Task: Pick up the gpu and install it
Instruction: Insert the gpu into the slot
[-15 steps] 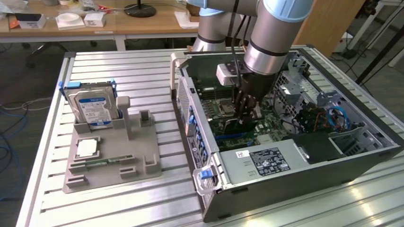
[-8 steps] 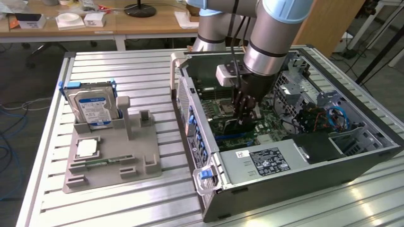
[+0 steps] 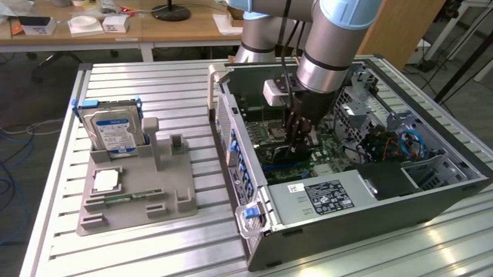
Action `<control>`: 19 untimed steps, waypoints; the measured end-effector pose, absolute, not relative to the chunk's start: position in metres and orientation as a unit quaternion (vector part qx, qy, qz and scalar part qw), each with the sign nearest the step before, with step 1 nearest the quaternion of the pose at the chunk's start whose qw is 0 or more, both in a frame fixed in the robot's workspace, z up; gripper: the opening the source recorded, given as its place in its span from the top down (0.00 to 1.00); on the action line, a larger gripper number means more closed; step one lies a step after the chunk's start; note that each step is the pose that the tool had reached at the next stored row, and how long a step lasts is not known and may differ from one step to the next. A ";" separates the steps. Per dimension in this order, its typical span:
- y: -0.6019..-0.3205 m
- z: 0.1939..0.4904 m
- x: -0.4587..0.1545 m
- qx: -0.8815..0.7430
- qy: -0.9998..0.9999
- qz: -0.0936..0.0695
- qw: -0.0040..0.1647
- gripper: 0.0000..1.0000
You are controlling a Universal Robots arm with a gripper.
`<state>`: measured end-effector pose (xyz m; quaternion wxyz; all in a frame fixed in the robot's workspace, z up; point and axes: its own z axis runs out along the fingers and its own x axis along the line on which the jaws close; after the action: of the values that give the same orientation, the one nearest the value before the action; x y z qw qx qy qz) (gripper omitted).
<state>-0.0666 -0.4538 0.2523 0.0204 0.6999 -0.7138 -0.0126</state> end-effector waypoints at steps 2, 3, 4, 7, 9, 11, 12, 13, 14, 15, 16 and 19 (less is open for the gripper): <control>-0.454 0.252 -0.067 0.700 -0.714 -0.013 0.020 0.74; -0.454 0.252 -0.067 0.700 -0.714 -0.013 0.020 0.74; -0.454 0.252 -0.067 0.700 -0.714 -0.013 0.020 0.74; -0.454 0.251 -0.067 0.700 -0.714 -0.013 0.020 0.74; -0.454 0.250 -0.067 0.700 -0.714 -0.013 0.020 0.74; -0.454 0.250 -0.067 0.700 -0.714 -0.013 0.020 0.74; -0.454 0.249 -0.067 0.700 -0.714 -0.013 0.020 0.74; -0.454 0.249 -0.067 0.700 -0.714 -0.013 0.020 0.74; -0.454 0.248 -0.067 0.700 -0.714 -0.013 0.020 0.74; -0.454 0.248 -0.067 0.700 -0.714 -0.013 0.020 0.74; -0.454 0.248 -0.067 0.700 -0.714 -0.013 0.020 0.74; -0.454 0.247 -0.067 0.700 -0.714 -0.013 0.020 0.74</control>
<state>-0.0667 -0.4538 0.2473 0.0204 0.6999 -0.7138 -0.0126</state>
